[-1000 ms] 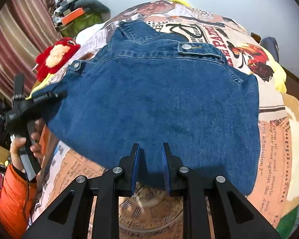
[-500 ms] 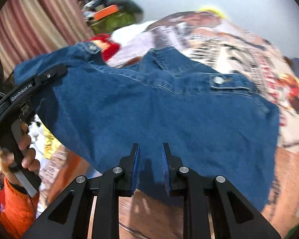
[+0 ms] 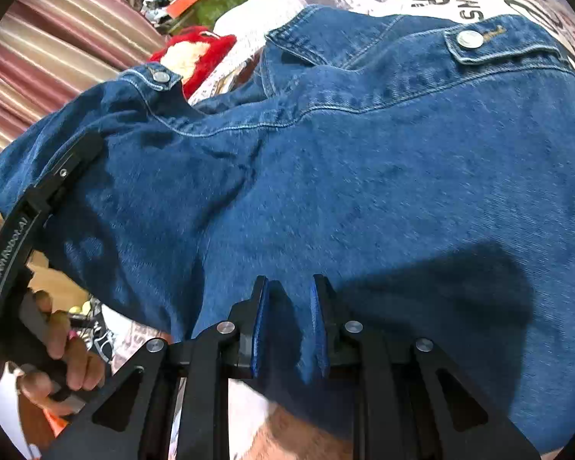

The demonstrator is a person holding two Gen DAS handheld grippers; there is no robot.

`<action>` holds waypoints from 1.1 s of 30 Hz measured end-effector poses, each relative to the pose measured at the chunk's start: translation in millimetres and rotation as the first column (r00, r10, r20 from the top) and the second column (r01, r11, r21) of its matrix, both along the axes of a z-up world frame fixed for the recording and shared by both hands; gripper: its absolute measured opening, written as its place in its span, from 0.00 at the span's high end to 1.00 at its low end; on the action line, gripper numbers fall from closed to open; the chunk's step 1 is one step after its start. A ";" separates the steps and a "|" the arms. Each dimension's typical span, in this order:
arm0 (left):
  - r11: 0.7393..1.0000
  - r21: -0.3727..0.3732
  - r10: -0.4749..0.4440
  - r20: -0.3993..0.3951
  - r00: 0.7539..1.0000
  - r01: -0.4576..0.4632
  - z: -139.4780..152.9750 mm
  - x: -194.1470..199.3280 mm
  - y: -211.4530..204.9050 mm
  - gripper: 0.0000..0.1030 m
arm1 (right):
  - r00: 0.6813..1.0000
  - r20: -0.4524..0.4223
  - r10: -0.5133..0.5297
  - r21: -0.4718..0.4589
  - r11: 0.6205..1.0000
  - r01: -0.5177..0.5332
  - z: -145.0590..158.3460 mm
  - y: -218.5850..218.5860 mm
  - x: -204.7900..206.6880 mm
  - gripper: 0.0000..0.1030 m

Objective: Fold large clothes

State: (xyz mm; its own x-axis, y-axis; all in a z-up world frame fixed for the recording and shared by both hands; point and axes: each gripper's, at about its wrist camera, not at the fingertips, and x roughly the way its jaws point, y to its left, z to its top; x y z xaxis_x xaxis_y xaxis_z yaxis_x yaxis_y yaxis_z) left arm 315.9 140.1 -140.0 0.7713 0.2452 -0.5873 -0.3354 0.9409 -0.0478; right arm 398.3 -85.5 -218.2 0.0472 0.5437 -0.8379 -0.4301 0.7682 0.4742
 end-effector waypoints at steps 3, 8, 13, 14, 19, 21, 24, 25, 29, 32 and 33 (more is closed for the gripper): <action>0.999 0.028 -0.037 0.044 0.998 0.036 16.9 3.9 -16.5 0.74 | 0.999 -0.026 -0.041 0.001 0.999 0.041 11.8 -20.2 0.8 0.84; 0.988 0.085 -0.136 0.118 0.984 0.126 51.3 20.6 -64.6 0.79 | 0.987 0.092 -0.130 -0.019 0.991 0.132 45.5 -74.7 -6.9 0.84; 0.959 0.114 -0.275 0.155 0.949 0.259 73.5 39.9 -129.7 0.82 | 0.957 0.159 -0.243 0.000 0.969 0.246 75.9 -156.9 -22.3 0.84; 0.948 0.130 -0.310 0.152 0.939 0.291 73.9 42.6 -146.5 0.82 | 0.949 0.162 -0.269 0.000 0.962 0.273 80.7 -174.2 -24.2 0.84; 0.871 0.195 -0.470 0.064 0.880 0.451 52.1 44.5 -218.3 0.82 | 0.902 0.223 -0.369 -0.050 0.920 0.389 97.6 -243.2 -35.8 0.84; 0.820 0.207 -0.546 0.001 0.838 0.534 33.8 38.4 -245.9 0.83 | 0.889 0.231 -0.397 -0.060 0.906 0.420 100.8 -268.0 -41.6 0.84; 0.741 0.212 -0.635 -0.087 0.767 0.637 6.8 27.2 -276.1 0.82 | 0.873 0.225 -0.432 -0.065 0.888 0.456 99.8 -289.5 -49.5 0.84; 0.717 0.214 -0.654 -0.123 0.746 0.663 -2.9 23.3 -284.3 0.82 | 0.868 0.225 -0.443 -0.065 0.882 0.467 99.5 -297.3 -53.7 0.84; 0.686 0.182 -0.666 -0.233 0.708 0.705 -27.4 18.7 -297.0 0.81 | 0.853 0.221 -0.472 -0.063 0.866 0.496 95.8 -312.5 -68.1 0.84; 0.698 0.141 -0.658 -0.258 0.707 0.702 -27.4 16.3 -292.7 0.78 | 0.854 0.214 -0.475 -0.064 0.865 0.497 94.7 -318.9 -76.0 0.84; 0.705 0.124 -0.655 -0.262 0.708 0.698 -25.1 15.5 -291.3 0.75 | 0.855 0.220 -0.469 -0.069 0.867 0.493 96.4 -318.5 -78.9 0.84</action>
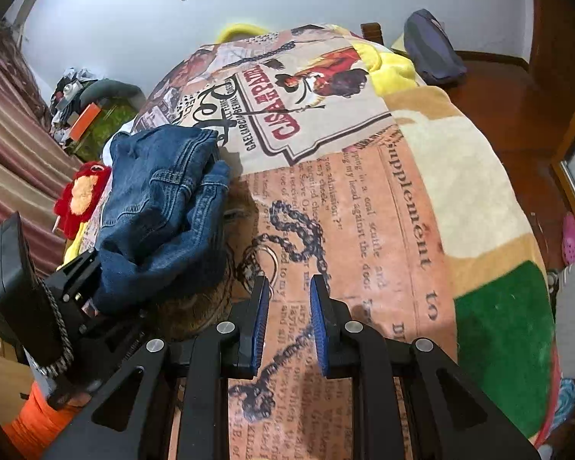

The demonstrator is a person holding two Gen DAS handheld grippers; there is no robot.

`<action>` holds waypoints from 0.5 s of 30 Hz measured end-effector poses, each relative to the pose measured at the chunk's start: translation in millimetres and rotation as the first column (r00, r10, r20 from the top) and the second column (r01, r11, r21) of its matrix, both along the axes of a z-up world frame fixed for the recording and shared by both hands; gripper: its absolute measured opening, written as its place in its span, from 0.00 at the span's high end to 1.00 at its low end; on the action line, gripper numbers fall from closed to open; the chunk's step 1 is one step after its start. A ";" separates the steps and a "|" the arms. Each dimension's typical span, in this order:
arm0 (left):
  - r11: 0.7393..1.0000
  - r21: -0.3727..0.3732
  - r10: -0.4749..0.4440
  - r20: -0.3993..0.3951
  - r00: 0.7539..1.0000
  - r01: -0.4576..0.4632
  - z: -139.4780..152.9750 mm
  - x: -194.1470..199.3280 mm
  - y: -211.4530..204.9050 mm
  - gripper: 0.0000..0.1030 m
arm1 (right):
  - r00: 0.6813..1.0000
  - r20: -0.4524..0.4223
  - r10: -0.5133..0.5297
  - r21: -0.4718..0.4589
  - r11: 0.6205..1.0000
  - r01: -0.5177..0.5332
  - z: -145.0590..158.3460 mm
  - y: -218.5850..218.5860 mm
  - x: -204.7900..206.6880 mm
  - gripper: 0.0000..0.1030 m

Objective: Fold large clothes

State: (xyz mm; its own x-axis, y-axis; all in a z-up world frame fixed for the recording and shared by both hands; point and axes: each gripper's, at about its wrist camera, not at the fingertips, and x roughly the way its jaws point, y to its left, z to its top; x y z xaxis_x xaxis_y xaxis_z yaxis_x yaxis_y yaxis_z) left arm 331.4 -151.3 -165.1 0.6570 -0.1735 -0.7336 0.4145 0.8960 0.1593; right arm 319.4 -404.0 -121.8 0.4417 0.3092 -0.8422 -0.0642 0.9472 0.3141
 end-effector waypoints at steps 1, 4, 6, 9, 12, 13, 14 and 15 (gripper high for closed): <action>1.000 -0.012 0.010 -0.018 1.000 -0.010 3.0 2.2 2.3 0.74 | 1.000 0.004 0.004 -0.008 1.000 -0.004 -0.4 0.4 0.8 0.84; 0.999 -0.038 0.032 -0.052 0.998 -0.034 9.5 -3.5 8.6 0.73 | 0.999 0.041 0.036 -0.067 0.997 -0.033 11.1 8.0 -5.4 0.84; 0.999 -0.047 0.020 -0.064 0.998 -0.023 12.5 -11.2 16.8 0.65 | 0.995 0.071 0.065 -0.093 0.994 -0.058 19.7 14.7 -8.6 0.84; 0.995 -0.100 -0.037 -0.102 0.994 0.026 12.4 -28.0 27.5 0.47 | 0.984 0.128 0.120 -0.132 0.986 -0.103 33.9 30.5 -12.1 0.84; 0.994 -0.103 -0.049 -0.102 0.994 0.038 20.2 -42.8 34.1 0.40 | 0.969 0.180 0.168 -0.147 0.979 -0.142 46.8 48.6 -13.3 0.84; 0.994 -0.104 -0.046 -0.097 0.994 0.036 23.5 -45.8 36.8 0.38 | 0.967 0.186 0.174 -0.143 0.978 -0.149 49.4 53.0 -12.6 0.84; 0.993 -0.112 -0.038 -0.089 0.995 0.028 28.5 -49.6 42.1 0.32 | 0.964 0.193 0.181 -0.133 0.979 -0.157 51.4 57.5 -11.1 0.84; 0.992 -0.129 -0.026 -0.079 0.997 0.015 34.6 -53.5 50.5 0.28 | 0.962 0.197 0.189 -0.119 0.979 -0.168 53.2 63.1 -9.2 0.84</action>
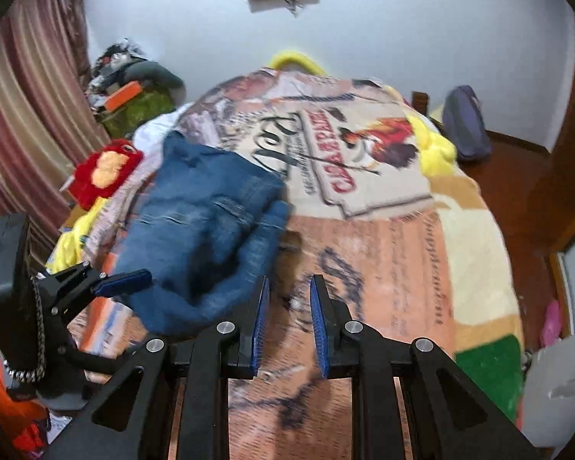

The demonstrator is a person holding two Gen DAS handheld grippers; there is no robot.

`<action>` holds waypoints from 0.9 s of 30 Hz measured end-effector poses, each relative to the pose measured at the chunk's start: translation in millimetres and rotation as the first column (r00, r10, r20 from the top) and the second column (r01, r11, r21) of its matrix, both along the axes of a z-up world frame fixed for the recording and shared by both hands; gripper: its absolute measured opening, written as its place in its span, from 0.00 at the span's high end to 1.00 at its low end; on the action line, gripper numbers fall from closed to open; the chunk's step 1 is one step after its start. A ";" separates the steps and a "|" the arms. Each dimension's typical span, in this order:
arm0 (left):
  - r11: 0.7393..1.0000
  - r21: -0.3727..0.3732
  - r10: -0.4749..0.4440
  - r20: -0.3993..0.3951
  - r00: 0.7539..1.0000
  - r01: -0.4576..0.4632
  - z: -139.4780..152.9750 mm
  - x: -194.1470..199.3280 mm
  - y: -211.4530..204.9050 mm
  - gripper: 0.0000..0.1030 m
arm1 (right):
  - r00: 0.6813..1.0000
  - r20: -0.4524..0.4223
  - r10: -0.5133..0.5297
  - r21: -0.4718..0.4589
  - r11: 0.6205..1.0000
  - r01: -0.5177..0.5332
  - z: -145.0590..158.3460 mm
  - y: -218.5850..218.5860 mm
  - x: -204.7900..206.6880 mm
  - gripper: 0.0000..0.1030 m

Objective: Fold large clothes

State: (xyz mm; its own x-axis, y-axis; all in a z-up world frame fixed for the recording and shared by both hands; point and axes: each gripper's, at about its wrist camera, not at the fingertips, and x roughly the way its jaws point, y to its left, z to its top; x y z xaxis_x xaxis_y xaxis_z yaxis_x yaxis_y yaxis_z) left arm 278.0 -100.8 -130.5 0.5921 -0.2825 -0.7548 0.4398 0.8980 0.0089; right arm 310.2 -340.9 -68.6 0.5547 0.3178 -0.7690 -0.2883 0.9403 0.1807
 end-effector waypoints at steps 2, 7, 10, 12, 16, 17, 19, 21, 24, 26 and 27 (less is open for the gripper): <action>0.999 -0.026 0.037 0.011 0.999 -0.037 8.3 -3.1 16.4 0.23 | 1.000 0.000 0.018 0.021 1.000 -0.018 1.5 10.3 4.9 0.84; 0.979 -0.064 0.196 0.034 0.980 -0.194 21.0 -0.4 69.8 0.22 | 0.998 -0.011 0.066 0.054 0.996 -0.066 2.9 43.9 16.2 0.84; 0.960 -0.058 0.275 0.029 0.961 -0.273 17.2 10.0 98.3 0.22 | 0.994 -0.009 0.109 0.060 0.992 -0.108 0.2 63.3 20.2 0.84; 0.950 -0.044 0.310 0.007 0.951 -0.310 7.7 20.7 112.8 0.22 | 0.991 -0.008 0.135 0.033 0.990 -0.135 -6.2 79.5 23.1 0.84; 0.944 -0.012 0.329 -0.056 0.943 -0.330 -17.5 36.4 123.3 0.22 | 0.984 -0.030 0.176 -0.103 0.979 -0.178 -35.3 105.9 32.9 0.84; 0.943 0.009 0.333 -0.081 0.939 -0.334 -28.3 40.2 123.6 0.21 | 0.983 -0.030 0.178 -0.142 0.973 -0.181 -42.2 108.2 34.7 0.84; 0.944 0.012 0.329 -0.103 0.939 -0.330 -41.4 41.3 125.5 0.18 | 0.984 -0.024 0.176 -0.250 0.952 -0.176 -59.8 109.7 38.4 0.84; 0.945 0.013 0.327 -0.104 0.939 -0.328 -52.8 40.2 125.9 0.09 | 0.980 -0.033 0.198 -0.289 0.936 -0.199 -77.1 104.5 40.6 0.84; 0.949 0.008 0.314 -0.106 0.943 -0.315 -60.9 37.9 126.2 0.09 | 0.974 -0.034 0.222 -0.238 0.945 -0.223 -90.9 87.6 38.8 0.78; 0.949 0.007 0.316 -0.101 0.943 -0.317 -62.2 36.5 126.4 0.09 | 0.982 -0.010 0.187 -0.261 0.948 -0.183 -92.7 76.6 36.7 0.40; 0.948 0.007 0.317 -0.100 0.943 -0.318 -62.6 35.6 127.3 0.09 | 0.988 0.013 0.155 -0.297 0.944 -0.144 -92.3 73.3 36.4 0.14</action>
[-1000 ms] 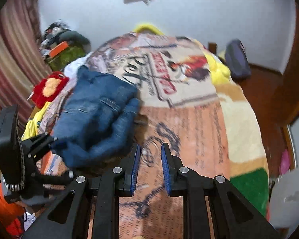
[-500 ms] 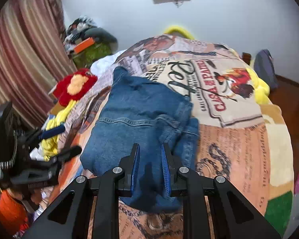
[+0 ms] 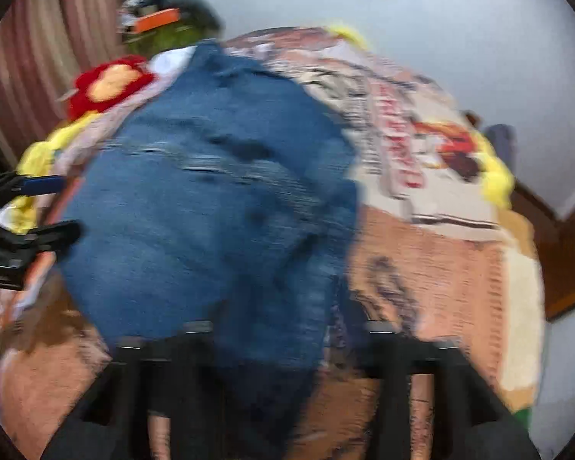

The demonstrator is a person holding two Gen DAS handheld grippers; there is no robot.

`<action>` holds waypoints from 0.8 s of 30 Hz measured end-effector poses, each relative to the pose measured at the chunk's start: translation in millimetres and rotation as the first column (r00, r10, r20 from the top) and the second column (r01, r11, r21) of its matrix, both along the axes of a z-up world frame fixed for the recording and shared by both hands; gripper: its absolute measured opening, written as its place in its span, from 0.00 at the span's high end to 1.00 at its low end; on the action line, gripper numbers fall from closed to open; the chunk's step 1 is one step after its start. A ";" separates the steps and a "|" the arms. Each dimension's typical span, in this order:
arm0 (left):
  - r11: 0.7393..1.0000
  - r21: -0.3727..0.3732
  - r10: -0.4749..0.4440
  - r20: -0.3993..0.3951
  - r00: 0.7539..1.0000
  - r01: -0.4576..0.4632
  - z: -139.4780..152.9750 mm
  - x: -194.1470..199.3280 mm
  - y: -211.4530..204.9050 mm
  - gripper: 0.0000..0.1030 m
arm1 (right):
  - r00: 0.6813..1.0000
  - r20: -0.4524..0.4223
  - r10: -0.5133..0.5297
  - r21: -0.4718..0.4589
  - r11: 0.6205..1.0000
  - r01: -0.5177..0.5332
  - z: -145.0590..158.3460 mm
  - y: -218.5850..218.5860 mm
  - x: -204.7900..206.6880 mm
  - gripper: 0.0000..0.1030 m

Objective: Fold large clothes

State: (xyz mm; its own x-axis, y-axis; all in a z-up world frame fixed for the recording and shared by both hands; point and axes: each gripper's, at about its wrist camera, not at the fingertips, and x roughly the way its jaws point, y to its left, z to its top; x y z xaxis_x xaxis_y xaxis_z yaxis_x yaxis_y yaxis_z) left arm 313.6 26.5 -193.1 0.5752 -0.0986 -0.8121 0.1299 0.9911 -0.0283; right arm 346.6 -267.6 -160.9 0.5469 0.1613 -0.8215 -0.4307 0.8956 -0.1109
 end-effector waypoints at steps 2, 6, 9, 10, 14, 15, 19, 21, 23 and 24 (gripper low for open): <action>1.000 -0.012 0.004 -0.009 1.000 -0.004 0.3 -1.1 2.3 0.09 | 0.999 0.035 -0.032 -0.027 0.999 0.033 -1.5 -13.8 -1.5 0.10; 1.000 -0.020 -0.007 -0.017 1.000 0.007 9.2 -9.7 7.6 0.09 | 0.997 -0.047 -0.054 0.027 0.998 0.055 1.8 -35.5 -1.6 0.10; 1.000 0.010 0.000 -0.010 1.000 0.000 18.5 -12.8 12.6 0.09 | 0.997 -0.024 -0.074 0.021 0.997 0.074 15.0 -45.2 -4.8 0.10; 1.000 0.024 0.004 -0.001 1.000 -0.004 22.3 -12.5 13.6 0.09 | 0.997 -0.011 -0.077 0.024 0.997 0.077 21.0 -47.0 -5.1 0.10; 1.000 0.011 0.018 0.035 0.999 -0.018 41.0 -2.5 23.5 0.09 | 0.997 0.033 -0.066 0.085 0.994 0.063 50.0 -43.2 -1.5 0.10; 1.000 -0.005 0.020 0.044 0.999 -0.020 45.7 2.8 25.8 0.09 | 0.997 0.038 -0.061 0.103 0.993 0.057 55.8 -39.7 1.0 0.10; 1.000 -0.027 0.013 0.060 0.998 -0.011 50.8 26.5 27.7 0.09 | 0.999 0.042 -0.013 0.170 0.985 0.006 70.9 -18.5 13.9 0.10; 1.000 -0.009 0.016 0.049 0.999 -0.015 43.6 43.6 25.2 0.09 | 0.999 0.035 0.013 0.168 0.986 -0.019 69.4 -4.6 23.7 0.10; 1.000 -0.014 0.012 0.029 1.000 -0.012 33.3 58.7 24.3 0.09 | 0.999 0.017 0.035 0.155 0.987 -0.037 61.0 8.9 34.6 0.10; 1.000 -0.020 0.013 0.011 1.000 -0.013 25.9 68.3 24.1 0.09 | 0.999 0.006 0.046 0.152 0.987 -0.046 55.8 14.0 40.0 0.10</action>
State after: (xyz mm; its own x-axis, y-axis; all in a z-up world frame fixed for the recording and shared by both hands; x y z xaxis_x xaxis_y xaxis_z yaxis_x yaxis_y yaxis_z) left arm 381.9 50.5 -167.3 0.5852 -0.1067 -0.8039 0.1172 0.9920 -0.0463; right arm 386.6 -253.6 -105.1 0.5384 0.3090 -0.7840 -0.4715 0.8815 0.0237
